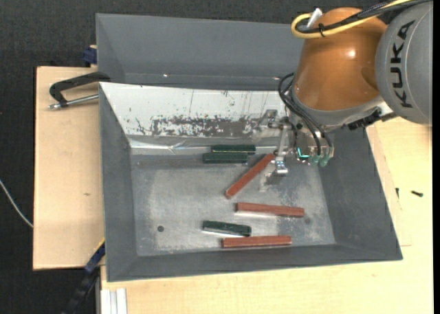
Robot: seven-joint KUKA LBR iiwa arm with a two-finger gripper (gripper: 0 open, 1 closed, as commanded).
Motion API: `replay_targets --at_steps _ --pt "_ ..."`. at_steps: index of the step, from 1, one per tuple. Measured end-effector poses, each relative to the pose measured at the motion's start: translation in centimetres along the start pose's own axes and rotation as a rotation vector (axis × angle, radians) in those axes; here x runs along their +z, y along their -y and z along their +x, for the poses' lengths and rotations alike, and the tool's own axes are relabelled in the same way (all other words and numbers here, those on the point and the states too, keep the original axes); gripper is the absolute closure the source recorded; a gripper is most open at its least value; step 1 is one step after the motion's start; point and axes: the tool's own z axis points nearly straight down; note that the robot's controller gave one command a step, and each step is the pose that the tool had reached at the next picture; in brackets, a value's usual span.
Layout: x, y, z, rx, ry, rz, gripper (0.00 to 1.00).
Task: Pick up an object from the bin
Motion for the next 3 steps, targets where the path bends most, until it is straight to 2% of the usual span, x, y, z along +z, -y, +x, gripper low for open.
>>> replay_targets --at_steps 1,2,3 --pt "4.0 0.2 -0.6 -0.016 0.008 0.000 0.00" --pt "5.7 0.3 -0.6 -0.023 0.006 0.000 0.00" --pt "8.7 -1.4 0.0 -0.243 -0.008 0.001 0.00"
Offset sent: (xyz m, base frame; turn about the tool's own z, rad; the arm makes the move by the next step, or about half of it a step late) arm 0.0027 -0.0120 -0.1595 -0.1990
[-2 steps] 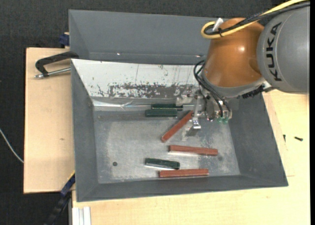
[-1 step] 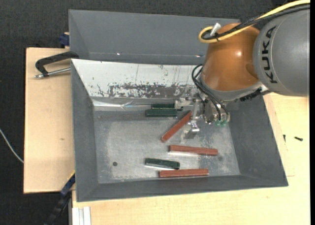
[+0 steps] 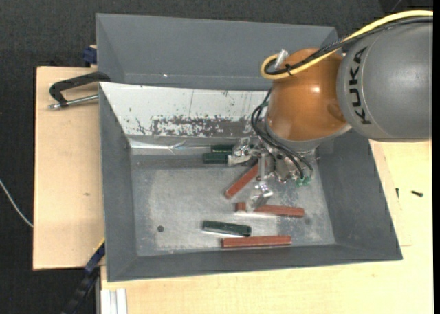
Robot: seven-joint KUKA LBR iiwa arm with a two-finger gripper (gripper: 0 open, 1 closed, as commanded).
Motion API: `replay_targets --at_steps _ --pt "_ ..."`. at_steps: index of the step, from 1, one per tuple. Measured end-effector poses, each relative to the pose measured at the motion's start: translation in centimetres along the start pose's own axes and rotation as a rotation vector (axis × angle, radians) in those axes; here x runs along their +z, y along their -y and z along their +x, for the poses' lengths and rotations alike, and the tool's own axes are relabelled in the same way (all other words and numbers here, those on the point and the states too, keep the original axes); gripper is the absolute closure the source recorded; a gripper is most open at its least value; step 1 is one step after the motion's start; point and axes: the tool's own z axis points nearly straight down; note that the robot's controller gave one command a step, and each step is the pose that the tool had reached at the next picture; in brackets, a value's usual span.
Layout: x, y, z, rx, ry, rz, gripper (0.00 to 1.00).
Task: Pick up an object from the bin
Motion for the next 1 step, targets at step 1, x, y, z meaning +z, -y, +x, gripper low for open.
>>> replay_targets --at_steps 1 --pt "6.45 5.26 -2.33 -0.080 0.013 0.004 1.00"
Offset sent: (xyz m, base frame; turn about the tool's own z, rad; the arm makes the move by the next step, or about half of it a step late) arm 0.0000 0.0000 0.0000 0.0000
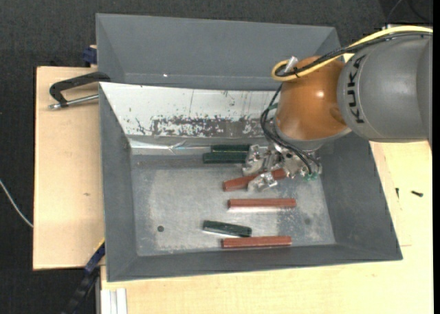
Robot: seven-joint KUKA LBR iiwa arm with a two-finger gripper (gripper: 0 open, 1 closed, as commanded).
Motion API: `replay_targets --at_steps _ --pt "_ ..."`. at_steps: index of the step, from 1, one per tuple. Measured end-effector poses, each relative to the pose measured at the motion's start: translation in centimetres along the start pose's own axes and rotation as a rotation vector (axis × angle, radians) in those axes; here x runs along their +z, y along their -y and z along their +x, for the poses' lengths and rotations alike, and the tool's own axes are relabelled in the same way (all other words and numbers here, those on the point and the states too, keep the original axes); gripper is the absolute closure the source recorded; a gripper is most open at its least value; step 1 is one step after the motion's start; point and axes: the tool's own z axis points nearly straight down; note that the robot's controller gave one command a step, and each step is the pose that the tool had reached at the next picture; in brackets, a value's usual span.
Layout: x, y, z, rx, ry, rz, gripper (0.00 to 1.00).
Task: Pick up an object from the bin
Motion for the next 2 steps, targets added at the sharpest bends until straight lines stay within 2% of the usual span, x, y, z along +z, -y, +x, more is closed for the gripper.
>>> replay_targets --at_steps 1,2 --pt "0.0 0.0 0.0 0.000 0.000 0.000 1.00" --pt "-15.5 -2.1 -0.2 0.005 0.002 -0.002 1.00"
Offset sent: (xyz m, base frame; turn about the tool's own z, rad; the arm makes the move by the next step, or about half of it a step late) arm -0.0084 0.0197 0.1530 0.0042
